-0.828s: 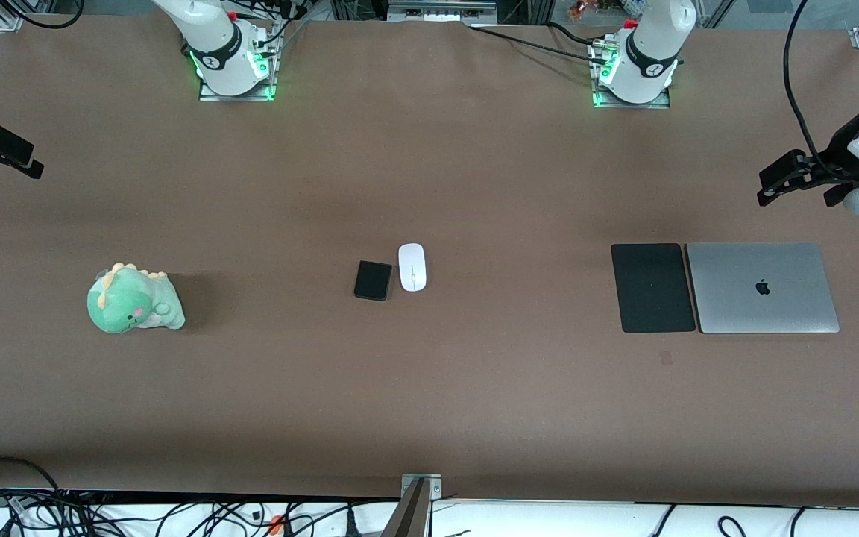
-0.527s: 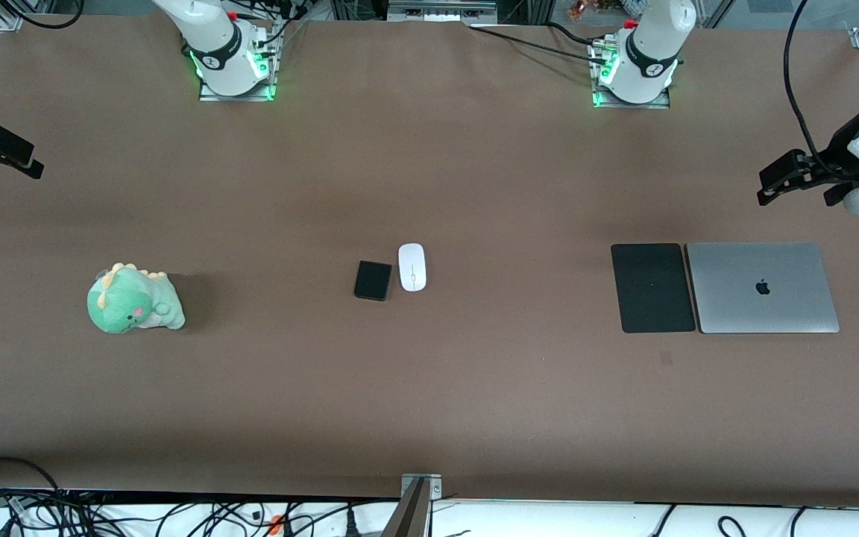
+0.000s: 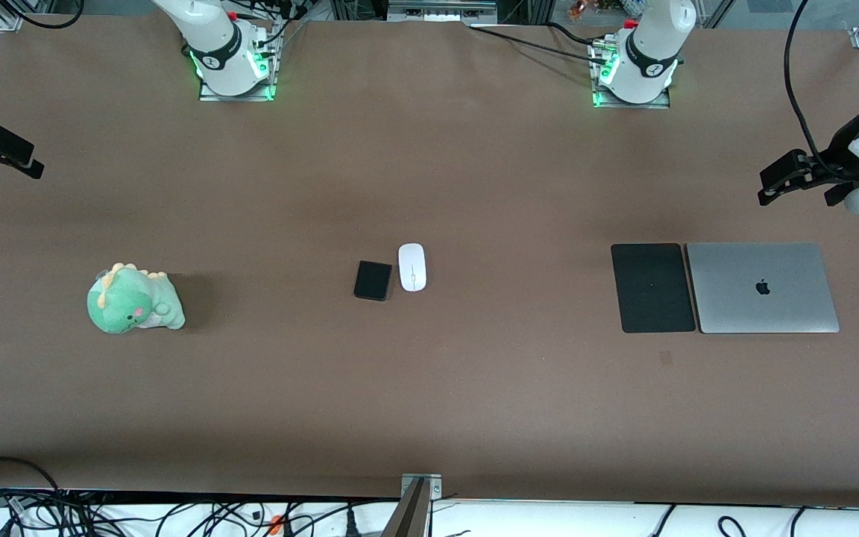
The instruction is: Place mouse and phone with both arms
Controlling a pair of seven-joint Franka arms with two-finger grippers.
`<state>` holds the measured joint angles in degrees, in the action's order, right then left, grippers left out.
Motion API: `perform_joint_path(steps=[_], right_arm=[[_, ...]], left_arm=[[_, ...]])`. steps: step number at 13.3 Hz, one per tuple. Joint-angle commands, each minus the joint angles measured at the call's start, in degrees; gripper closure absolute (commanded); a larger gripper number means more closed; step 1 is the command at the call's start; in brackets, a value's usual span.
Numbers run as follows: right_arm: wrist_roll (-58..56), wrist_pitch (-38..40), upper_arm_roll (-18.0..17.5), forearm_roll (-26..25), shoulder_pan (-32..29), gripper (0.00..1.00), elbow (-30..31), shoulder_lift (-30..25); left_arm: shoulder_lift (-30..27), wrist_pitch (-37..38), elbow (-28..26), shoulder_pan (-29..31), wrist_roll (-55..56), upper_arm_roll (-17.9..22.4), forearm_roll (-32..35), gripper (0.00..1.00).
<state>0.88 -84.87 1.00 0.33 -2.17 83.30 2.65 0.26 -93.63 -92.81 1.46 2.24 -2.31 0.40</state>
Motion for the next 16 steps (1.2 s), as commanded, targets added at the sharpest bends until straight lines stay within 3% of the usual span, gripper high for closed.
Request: perform_joint_path(steps=[1, 16], right_arm=[[-0.18, 0.15, -0.92, 0.73, -1.08, 0.0, -0.86, 0.08], [-0.18, 0.15, -0.92, 1.08, -1.08, 0.0, -0.95, -0.01]], left_arm=[[0.61, 0.82, 1.4, 0.29, -1.09, -0.32, 0.57, 0.0], [0.7, 1.08, 1.22, 0.12, -4.61, -0.77, 0.57, 0.0]])
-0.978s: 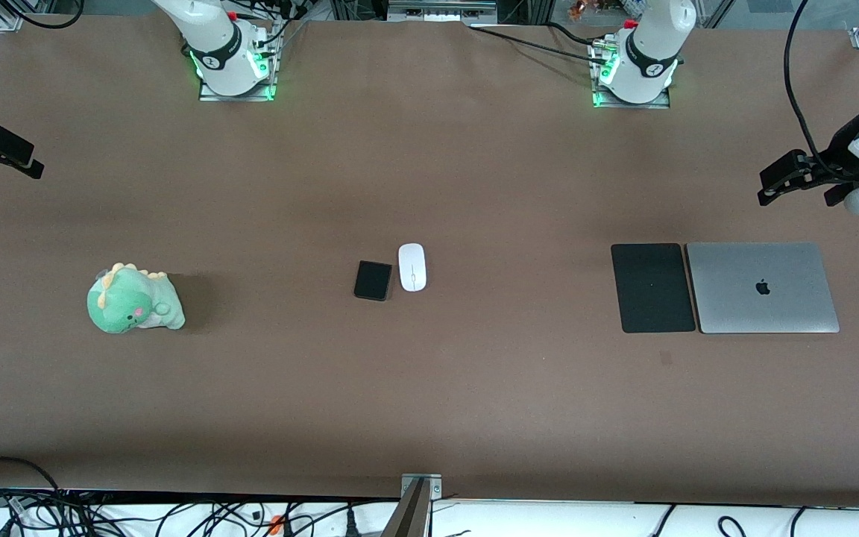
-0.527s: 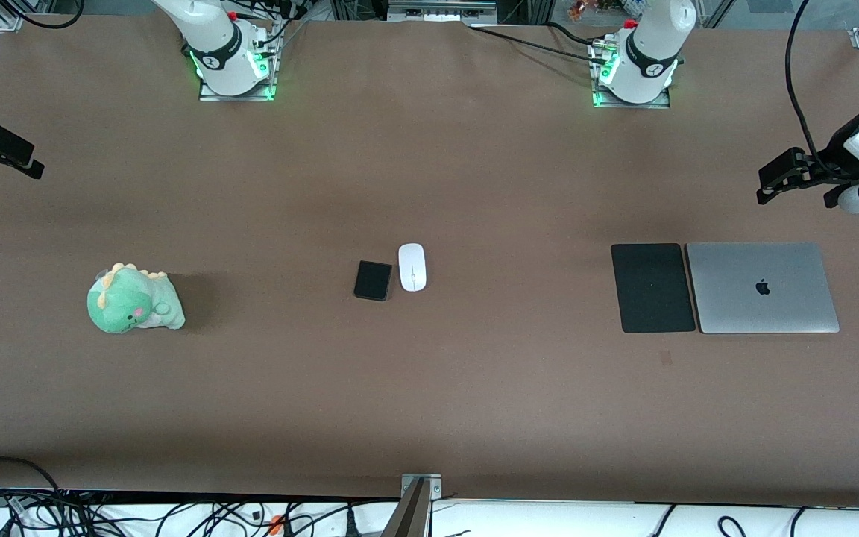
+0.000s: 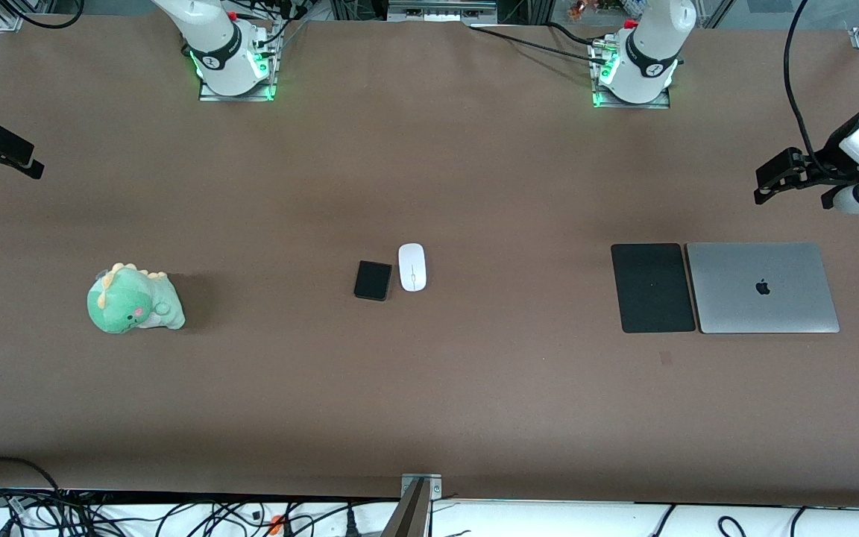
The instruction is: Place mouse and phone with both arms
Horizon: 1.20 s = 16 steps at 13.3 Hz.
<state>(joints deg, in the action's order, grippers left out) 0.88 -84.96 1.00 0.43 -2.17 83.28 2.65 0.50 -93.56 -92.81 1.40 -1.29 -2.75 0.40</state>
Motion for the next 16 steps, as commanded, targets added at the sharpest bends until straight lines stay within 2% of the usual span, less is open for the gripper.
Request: perform_joint_path(steps=[1, 16], right_arm=[[-0.18, 0.24, -0.91, 0.98, -1.08, 0.0, -0.93, -0.01], [-0.09, -0.12, -1.26, 0.98, -1.08, 0.0, -0.93, -0.28]], left_arm=[[0.47, 1.01, 1.31, 0.18, -1.17, -0.32, 0.57, 0.0], [0.38, 2.33, 0.96, 0.0, -0.99, -0.41, 0.48, 0.0]])
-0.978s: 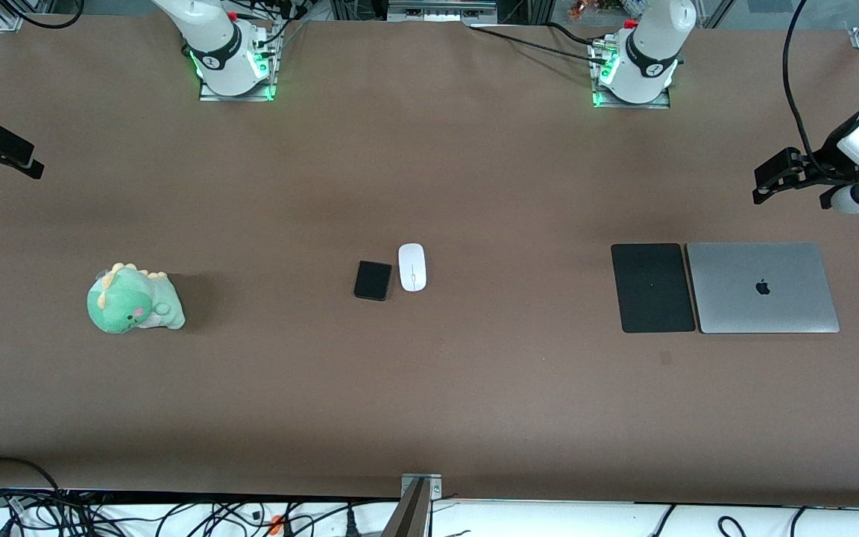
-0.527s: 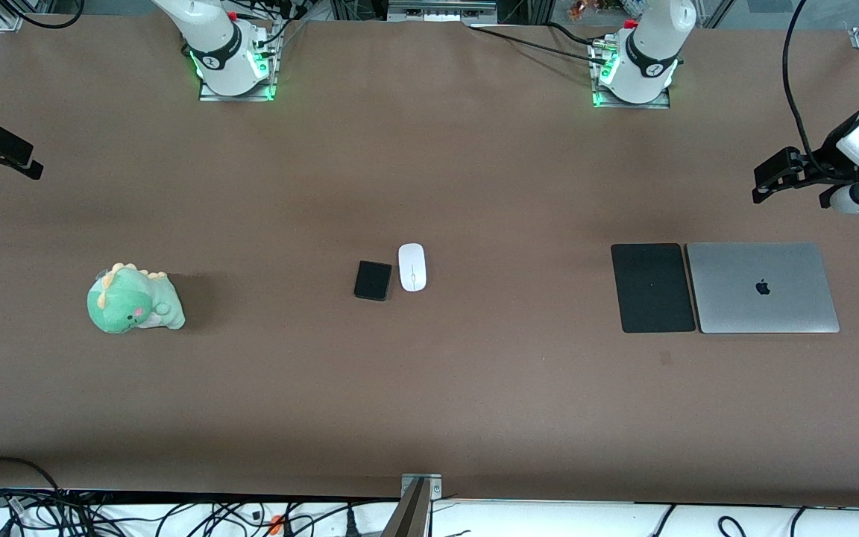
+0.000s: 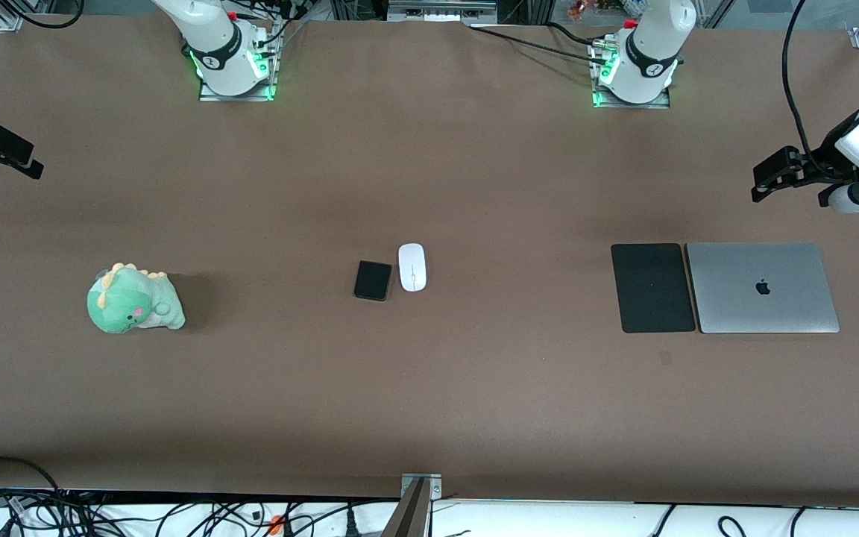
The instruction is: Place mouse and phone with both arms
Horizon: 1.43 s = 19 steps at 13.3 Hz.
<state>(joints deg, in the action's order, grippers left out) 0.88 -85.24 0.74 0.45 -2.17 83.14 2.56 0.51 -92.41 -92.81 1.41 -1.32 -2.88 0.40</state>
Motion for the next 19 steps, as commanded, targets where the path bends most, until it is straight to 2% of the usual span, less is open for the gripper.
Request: perform_joint_path(steps=[1, 2, 4, 7, 11, 14, 17, 19], right_arm=[[-0.09, 0.16, -1.0, 0.95, -1.08, 0.0, -0.79, -0.18], [-0.09, 0.07, -1.0, 0.95, -1.08, 0.0, -0.79, -0.1], [0.0, -0.28, -1.0, 0.95, -1.08, 0.0, -0.79, -0.09], [-0.09, -0.28, -1.0, 0.95, -1.08, 0.0, -0.79, -0.09], [-0.18, -0.19, -0.83, 0.95, -1.17, 0.0, -0.87, -0.09], [-0.18, -0.28, -0.92, 0.95, -1.08, 0.0, -0.79, -0.09], [-0.09, -0.28, -0.92, 0.95, -1.08, 0.0, -0.87, -0.01], [-0.26, -0.11, -0.92, 1.04, -1.17, 0.0, -0.79, 0.25]], left_arm=[[0.45, 1.18, 0.79, -0.43, -1.06, -0.29, 0.48, 0.0], [0.63, 1.35, 0.61, -0.7, -1.06, -0.64, 0.39, 0.0], [2.64, 1.79, 0.52, -1.23, -0.18, -4.4, 0.22, 0.0], [7.82, 0.92, 0.87, -1.4, 7.61, -10.2, -5.12, 0.0], [15.73, -8.81, 0.96, -2.36, 22.89, -20.31, -5.59, 0.0], [22.58, -19.0, 1.05, -10.43, 35.03, -20.59, -4.62, 0.0], [29.52, -26.84, 1.31, -18.96, 47.86, -20.59, 4.58, 0.0], [34.79, -30.45, 4.37, -22.75, 56.73, -20.42, 8.64, 0.0]])
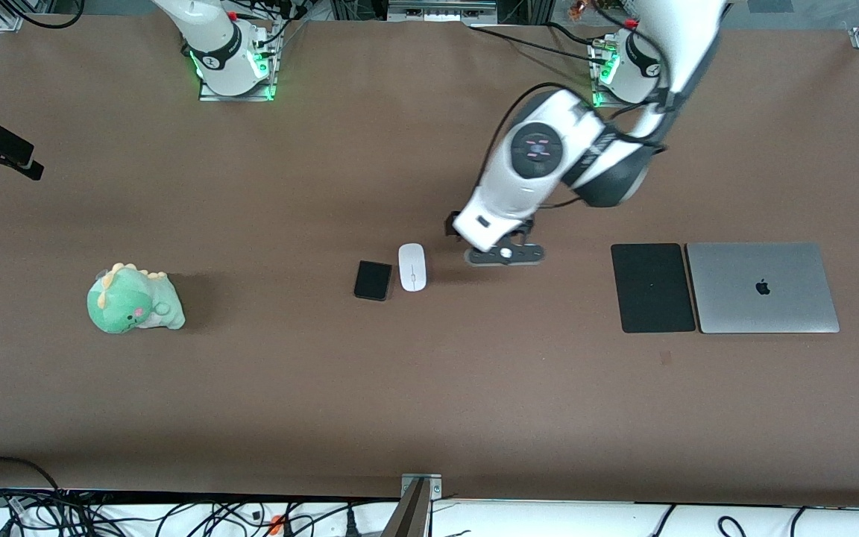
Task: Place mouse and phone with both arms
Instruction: 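Move the left gripper over the white mouse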
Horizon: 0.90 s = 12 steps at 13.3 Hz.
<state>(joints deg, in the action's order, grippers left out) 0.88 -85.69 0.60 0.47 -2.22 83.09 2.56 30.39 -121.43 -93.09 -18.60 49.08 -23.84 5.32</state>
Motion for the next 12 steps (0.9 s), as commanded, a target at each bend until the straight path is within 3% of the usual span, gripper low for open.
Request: perform_joint_path(steps=[1, 3, 7, 12], right_arm=[[-0.44, 0.35, -0.78, 1.03, -1.12, 0.0, -0.56, 0.68], [-1.84, 0.44, -0.78, 1.03, -1.04, 0.0, -0.47, 1.48], [-1.32, 1.05, -0.87, 1.03, 0.02, 0.0, 0.23, 2.36], [-2.02, 0.18, -0.87, 0.85, 2.56, 0.0, 0.76, 5.69]], left_arm=[[7.64, -1.44, 7.03, -4.75, 9.6, 0.63, 5.04, 0.0], [11.87, -1.53, 10.11, -8.53, 14.62, 1.42, 7.76, 0.0], [19.08, -1.53, 17.75, -17.59, 20.62, 7.74, 9.27, 0.0], [23.83, -3.01, 21.29, -18.84, 21.41, 8.02, 9.18, 0.0]])
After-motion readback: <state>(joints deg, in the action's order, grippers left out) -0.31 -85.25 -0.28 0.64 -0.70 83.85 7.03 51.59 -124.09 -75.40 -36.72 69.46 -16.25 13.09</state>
